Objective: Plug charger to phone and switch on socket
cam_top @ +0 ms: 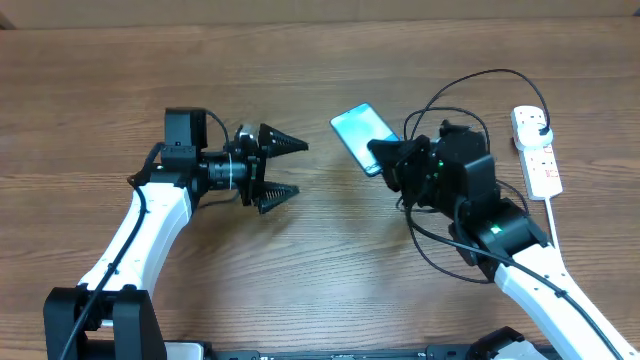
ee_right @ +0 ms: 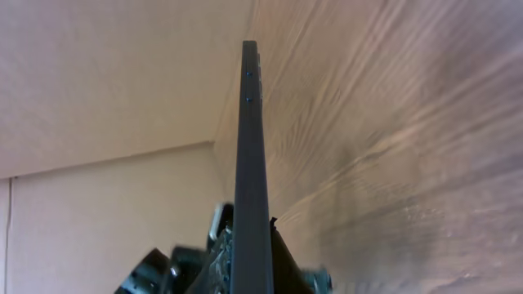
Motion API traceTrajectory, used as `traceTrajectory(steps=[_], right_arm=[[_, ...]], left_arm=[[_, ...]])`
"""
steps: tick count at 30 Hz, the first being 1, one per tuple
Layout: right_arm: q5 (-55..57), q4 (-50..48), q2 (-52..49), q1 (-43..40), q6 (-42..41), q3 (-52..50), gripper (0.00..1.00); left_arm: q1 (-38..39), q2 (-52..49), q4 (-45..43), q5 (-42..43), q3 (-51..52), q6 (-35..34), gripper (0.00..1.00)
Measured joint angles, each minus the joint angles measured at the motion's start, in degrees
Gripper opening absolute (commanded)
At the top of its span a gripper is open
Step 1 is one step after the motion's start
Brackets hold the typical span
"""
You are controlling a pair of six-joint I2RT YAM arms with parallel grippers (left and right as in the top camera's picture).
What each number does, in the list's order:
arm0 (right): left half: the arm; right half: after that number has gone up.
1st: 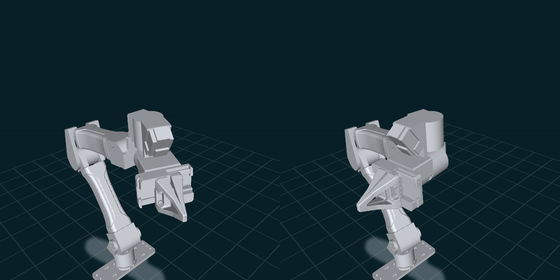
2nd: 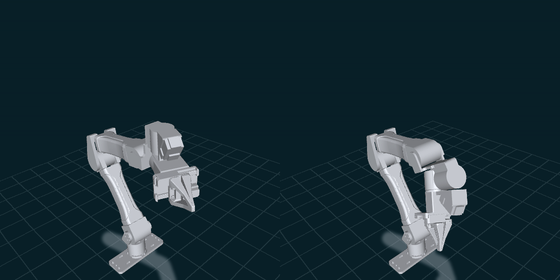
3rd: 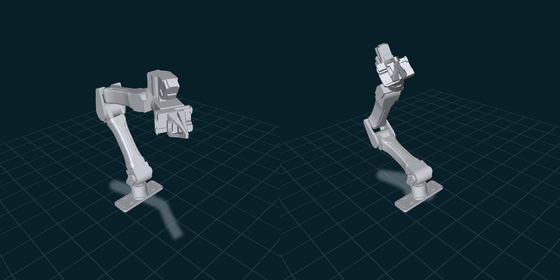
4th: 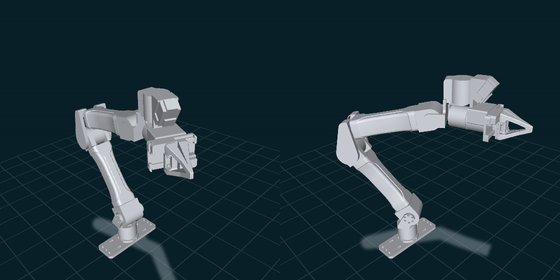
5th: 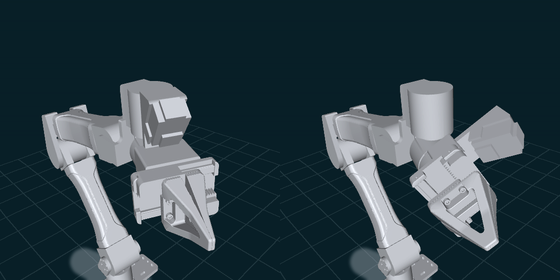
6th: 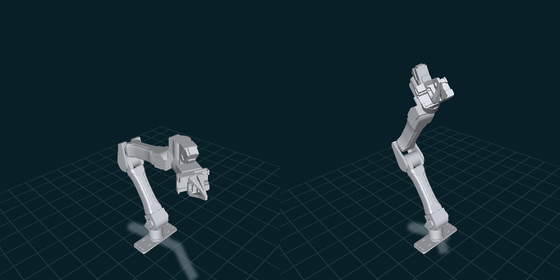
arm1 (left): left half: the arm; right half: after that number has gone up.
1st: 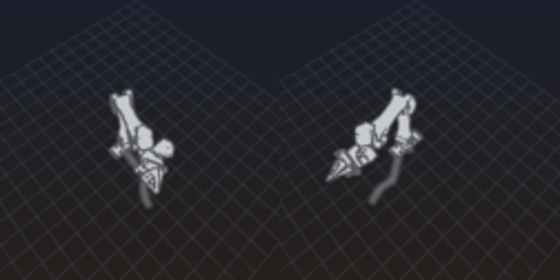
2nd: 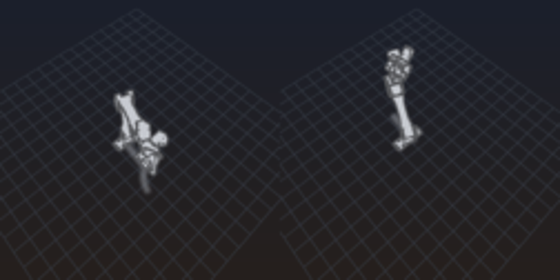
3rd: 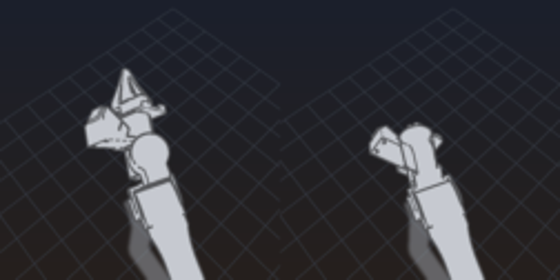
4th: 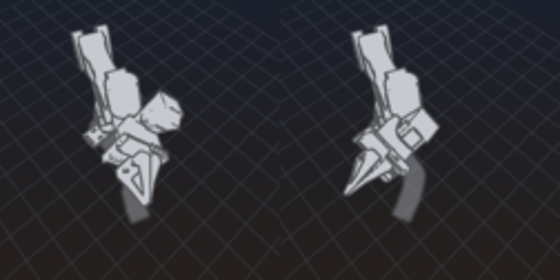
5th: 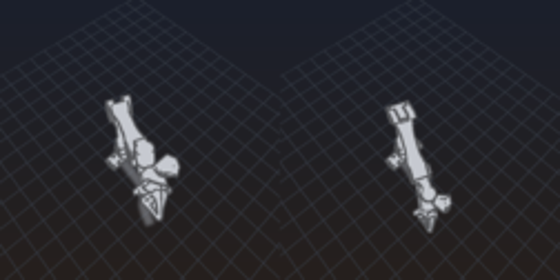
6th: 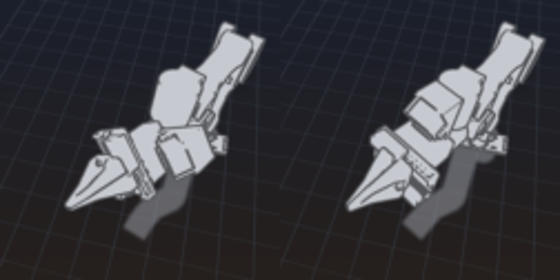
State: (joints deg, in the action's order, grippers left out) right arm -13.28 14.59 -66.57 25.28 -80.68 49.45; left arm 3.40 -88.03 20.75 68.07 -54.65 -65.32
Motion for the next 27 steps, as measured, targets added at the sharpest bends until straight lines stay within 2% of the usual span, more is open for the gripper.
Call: traceTrajectory(steps=[8, 18, 24, 27], right_arm=[[0.0, -0.2, -5.3, 6.2, -8.8, 0.0, 0.04], [-0.1, -5.4, -7.9, 10.0, -13.3, 0.0, 0.04], [-0.1, -5.8, -7.9, 10.1, -13.7, 0.0, 0.04], [-0.5, -6.0, -7.9, 10.1, -13.8, 0.0, 0.04]], left_arm=[[0.0, 0.0, -14.7, -2.6, 0.1, -10.7, 1.00], [0.6, 0.0, -15.2, -2.8, 0.1, -13.9, 1.00], [4.6, 0.0, -15.2, -3.2, 0.1, -14.3, 1.00], [6.0, 0.0, -15.2, -3.8, 0.1, -15.2, 0.95]])
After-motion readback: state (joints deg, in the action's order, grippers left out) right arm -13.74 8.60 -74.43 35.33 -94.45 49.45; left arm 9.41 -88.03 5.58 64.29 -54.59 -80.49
